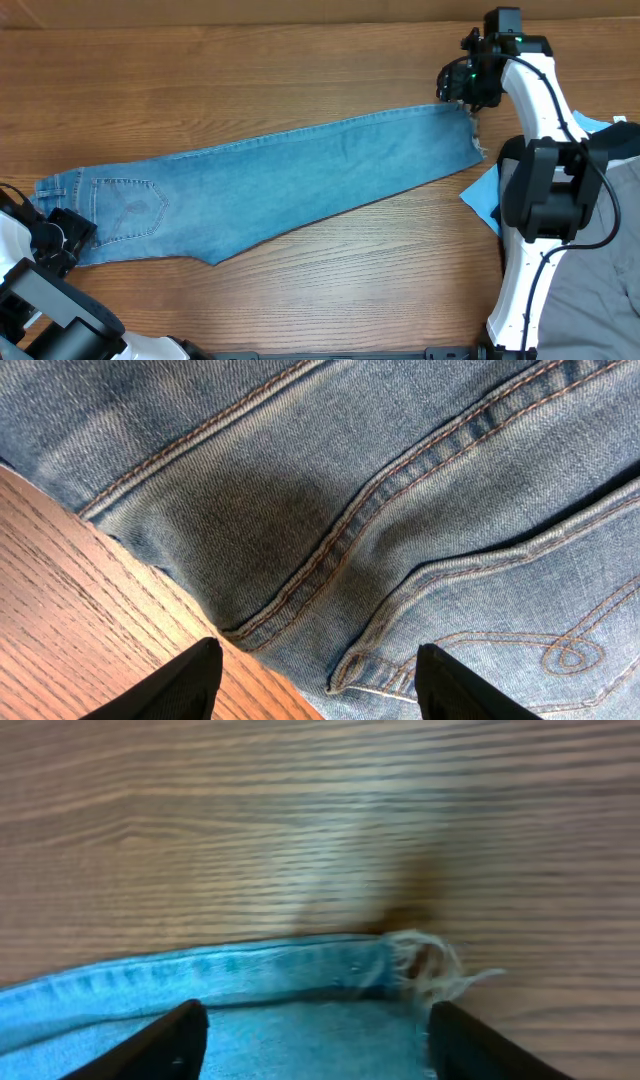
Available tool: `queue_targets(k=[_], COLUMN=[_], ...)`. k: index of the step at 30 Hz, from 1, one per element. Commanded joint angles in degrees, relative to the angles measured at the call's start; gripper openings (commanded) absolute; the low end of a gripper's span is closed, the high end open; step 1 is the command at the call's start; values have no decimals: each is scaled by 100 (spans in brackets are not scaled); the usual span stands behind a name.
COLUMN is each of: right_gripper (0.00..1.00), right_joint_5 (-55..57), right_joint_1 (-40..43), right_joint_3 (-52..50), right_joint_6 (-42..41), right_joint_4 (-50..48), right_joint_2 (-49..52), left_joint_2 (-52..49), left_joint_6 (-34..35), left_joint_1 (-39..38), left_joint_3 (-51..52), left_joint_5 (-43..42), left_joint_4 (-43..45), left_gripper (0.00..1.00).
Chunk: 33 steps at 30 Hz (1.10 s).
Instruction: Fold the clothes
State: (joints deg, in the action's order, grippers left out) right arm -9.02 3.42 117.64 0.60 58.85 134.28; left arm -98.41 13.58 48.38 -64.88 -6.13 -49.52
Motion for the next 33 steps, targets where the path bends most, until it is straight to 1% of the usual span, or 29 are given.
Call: queue_targets(k=[1,2,6,9,11,12,15,17,18,19,21,22,25,27,30,33], right_gripper=[67,65,66,65,63,62,60,55,49,35,11,4,4,4,4,4], right_joint_5=[-26,-50,-142,-264,-330,-527,-1305,-1716,-1871,-2076,-2085,-2090,-2072,-1906,-1064,-452], right_joint_1=[256,308,503,566,566,566,560,553,551,549,549,551,621,721,911,1102], right_joint_3=[79,74,-151,-468,-728,-911,-1169,-1281,-1318,-1346,-1342,-1305,-999,-544,323,1311], right_joint_6=[-17,-17,-13,61,138,142,439,446,538,702,699,691,568,382,-118,-195], right_joint_4=[46,68,-13,-125,-201,-267,-365,-396,-409,-389,-400,-407,-267,-2,409,984], right_joint_2=[-59,-50,-37,-9,35,79,98,103,103,103,103,96,59,-22,-201,-378], left_joint_2=[-26,-24,-26,-26,-26,-24,-11,7,20,94,208,269,463,616,868,1156], left_joint_6=[26,13,13,11,11,7,-229,-254,-306,-472,-487,-527,-632,-634,-632,-632], left_joint_1=[13,13,13,7,0,-2,-2,-2,-2,-2,-2,-2,-13,-15,-20,-20], left_joint_3=[-74,-74,-74,-74,-74,-74,-92,-157,-219,-389,-645,-796,-1261,-1530,-1801,-1928], left_joint_5=[31,33,31,31,26,11,7,-142,-339,-800,-940,-944,-1014,-1123,-1241,-1349], left_joint_4=[0,0,0,-2,-2,-7,-13,-13,-17,-66,-240,-348,-739,-1003,-1292,-1440], left_gripper=[65,65,66,66,67,67,56,56,56,59,60,61,61,61,61,61])
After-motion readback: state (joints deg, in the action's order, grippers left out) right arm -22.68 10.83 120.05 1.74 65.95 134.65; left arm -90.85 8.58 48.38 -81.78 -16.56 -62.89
